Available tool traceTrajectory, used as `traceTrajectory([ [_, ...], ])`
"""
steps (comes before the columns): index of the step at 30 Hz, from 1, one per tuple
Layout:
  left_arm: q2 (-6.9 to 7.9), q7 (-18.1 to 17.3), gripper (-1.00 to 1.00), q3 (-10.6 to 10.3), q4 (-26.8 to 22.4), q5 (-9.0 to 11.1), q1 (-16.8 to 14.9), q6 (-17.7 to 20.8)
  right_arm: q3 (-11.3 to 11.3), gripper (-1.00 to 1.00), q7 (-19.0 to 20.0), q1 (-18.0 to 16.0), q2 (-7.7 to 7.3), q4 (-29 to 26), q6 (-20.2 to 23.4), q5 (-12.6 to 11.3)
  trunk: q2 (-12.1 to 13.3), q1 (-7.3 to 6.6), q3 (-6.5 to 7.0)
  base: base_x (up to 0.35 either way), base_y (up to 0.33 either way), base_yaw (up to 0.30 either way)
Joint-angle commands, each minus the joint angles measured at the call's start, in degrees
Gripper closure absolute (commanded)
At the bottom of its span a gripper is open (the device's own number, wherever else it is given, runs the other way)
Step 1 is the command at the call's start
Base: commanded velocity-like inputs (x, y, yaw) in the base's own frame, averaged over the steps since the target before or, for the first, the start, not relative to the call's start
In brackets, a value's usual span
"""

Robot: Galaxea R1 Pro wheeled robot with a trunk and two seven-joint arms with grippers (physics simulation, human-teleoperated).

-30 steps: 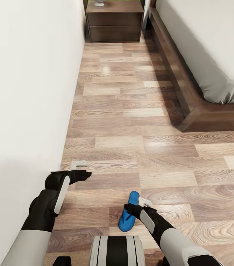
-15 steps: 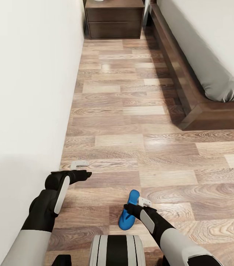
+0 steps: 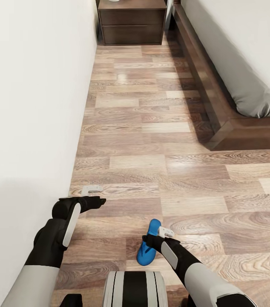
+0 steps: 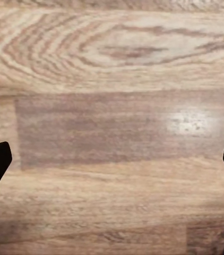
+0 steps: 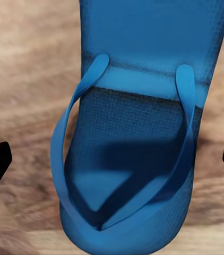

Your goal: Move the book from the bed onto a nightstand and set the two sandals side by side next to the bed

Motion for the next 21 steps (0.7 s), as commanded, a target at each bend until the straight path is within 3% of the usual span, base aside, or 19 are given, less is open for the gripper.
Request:
traceTrajectory([
  [1,-0.01,0.12,-1.00,0.02,-0.04,0.34,-0.02,0.26,0.19,-1.00,-0.25,0.00,0.00,-0.12,0.26,-0.17,-0.01,-0.01,-0.03,0.000,0.000,0.000],
  [5,-0.02,0.11,-1.00,0.01,-0.04,0.34,-0.02,0.26,0.24,-1.00,-0.24,0.00,0.00,-0.18,0.27,-0.14,-0.01,-0.01,-0.03,0.000,0.000,0.000],
  [9,-0.03,0.09,-1.00,-0.01,-0.01,0.34,-0.02,0.26,0.27,-1.00,-0.23,-0.01,0.00,-0.24,0.27,-0.16,-0.07,0.09,-0.92,0.000,0.000,0.000],
  [21,-0.03,0.10,-1.00,-0.03,-0.03,0.34,-0.02,0.25,0.30,-1.00,-0.27,-0.08,0.00,-0.45,0.27,-0.17,-0.07,0.09,-0.92,0.000,0.000,0.000],
])
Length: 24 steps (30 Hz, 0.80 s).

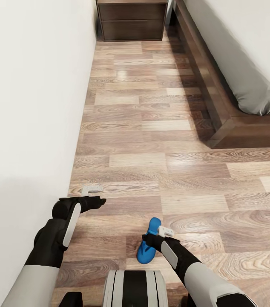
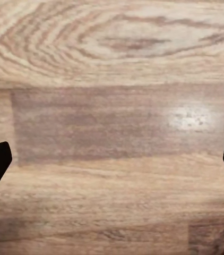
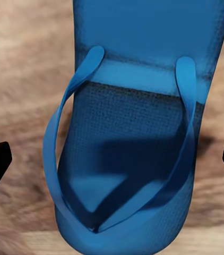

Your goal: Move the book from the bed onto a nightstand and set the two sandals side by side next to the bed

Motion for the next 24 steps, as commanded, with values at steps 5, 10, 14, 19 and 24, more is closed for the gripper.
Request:
traceTrajectory([
  [5,-0.01,0.11,-1.00,0.03,-0.05,0.34,-0.02,0.24,0.16,-1.00,-0.29,-0.01,0.00,-0.19,0.26,-0.17,-0.03,0.02,-0.25,0.000,0.000,0.000],
  [10,-0.01,0.11,-1.00,0.03,-0.05,0.34,0.02,0.26,0.16,-1.00,-0.30,-0.01,0.00,-0.38,0.26,-0.17,-0.08,0.12,-1.14,0.000,0.000,0.000],
  [14,-0.01,0.10,-1.00,0.03,-0.10,0.34,0.05,0.26,0.16,-1.00,-0.31,-0.01,0.00,-0.51,0.26,-0.17,-0.08,0.12,-1.14,0.000,0.000,0.000],
  [19,-0.01,0.13,-1.00,0.03,-0.13,0.34,0.06,0.25,0.16,-1.00,-0.31,-0.01,0.00,-0.58,0.26,-0.17,-0.08,0.12,-1.14,0.000,0.000,0.000],
  [24,-0.01,0.13,-1.00,0.03,-0.14,0.34,0.06,0.26,0.16,-1.00,-0.31,-0.01,0.00,-0.59,0.26,-0.17,-0.08,0.12,-1.14,0.000,0.000,0.000],
])
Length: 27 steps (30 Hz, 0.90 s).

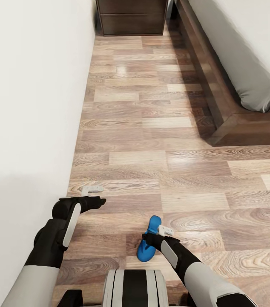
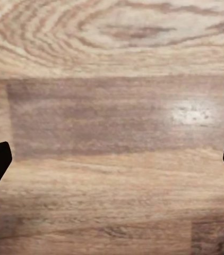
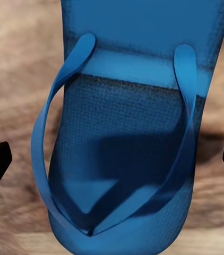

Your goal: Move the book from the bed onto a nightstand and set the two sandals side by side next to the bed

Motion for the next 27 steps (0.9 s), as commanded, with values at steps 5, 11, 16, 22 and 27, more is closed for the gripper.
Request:
traceTrajectory([
  [5,-0.01,0.11,-1.00,0.03,-0.05,0.34,-0.02,0.24,0.16,-1.00,-0.27,0.00,0.00,-0.11,0.26,-0.17,-0.01,-0.01,-0.03,0.000,0.000,0.000],
  [11,-0.01,0.10,-1.00,0.03,-0.05,0.34,-0.02,0.25,0.16,-1.00,-0.27,-0.01,0.00,-0.12,0.26,-0.17,-0.07,0.09,-0.92,0.000,0.000,0.000],
  [16,-0.01,0.09,-1.00,0.03,-0.05,0.34,-0.02,0.25,0.16,-1.00,-0.27,-0.02,0.00,-0.12,0.26,-0.17,-0.07,0.09,-0.92,0.000,0.000,0.000],
  [22,-0.01,0.08,-1.00,0.03,-0.05,0.33,-0.02,0.26,0.16,-1.00,-0.27,0.00,0.00,-0.17,0.26,-0.17,-0.07,0.09,-0.92,0.000,0.000,0.000],
  [27,-0.01,0.08,-1.00,0.03,-0.05,0.34,-0.02,0.26,0.16,-1.00,-0.27,-0.03,0.00,-0.26,0.26,-0.17,-0.07,0.09,-0.92,0.000,0.000,0.000],
])
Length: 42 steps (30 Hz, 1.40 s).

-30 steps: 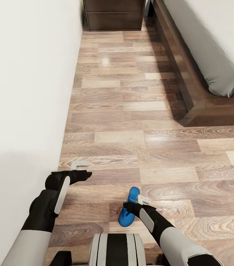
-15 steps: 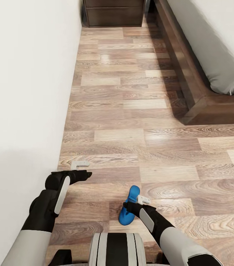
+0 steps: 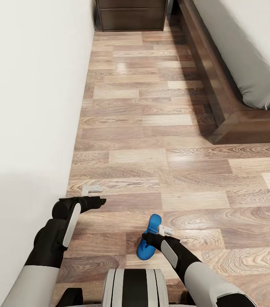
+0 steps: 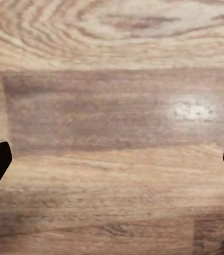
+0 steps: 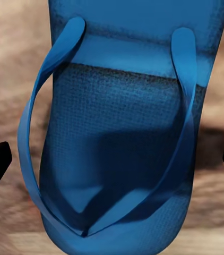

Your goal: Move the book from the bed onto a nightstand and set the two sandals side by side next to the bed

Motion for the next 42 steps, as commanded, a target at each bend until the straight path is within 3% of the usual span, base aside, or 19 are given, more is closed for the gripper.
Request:
traceTrajectory([
  [1,-0.01,0.13,-1.00,0.03,-0.04,0.34,-0.02,0.26,0.16,-1.00,-0.27,0.01,0.00,-0.11,0.26,-0.17,-0.01,-0.01,-0.03,0.000,0.000,0.000],
  [29,-0.01,0.14,-1.00,0.03,-0.10,0.32,-0.02,0.17,0.16,-1.00,-0.27,-0.01,0.00,-0.15,0.26,-0.17,-0.05,0.07,-0.69,0.000,0.000,0.000],
  [30,-0.01,0.14,-1.00,0.03,-0.10,0.33,-0.02,0.17,0.16,1.00,-0.27,0.00,0.00,-0.15,0.26,-0.17,-0.05,0.07,-0.69,0.000,0.000,0.000],
  [42,-0.01,0.09,-1.00,0.03,-0.13,0.33,-0.02,0.18,0.16,1.00,-0.27,0.02,0.00,-0.14,0.26,-0.17,-0.05,0.07,-0.69,0.000,0.000,0.000],
])
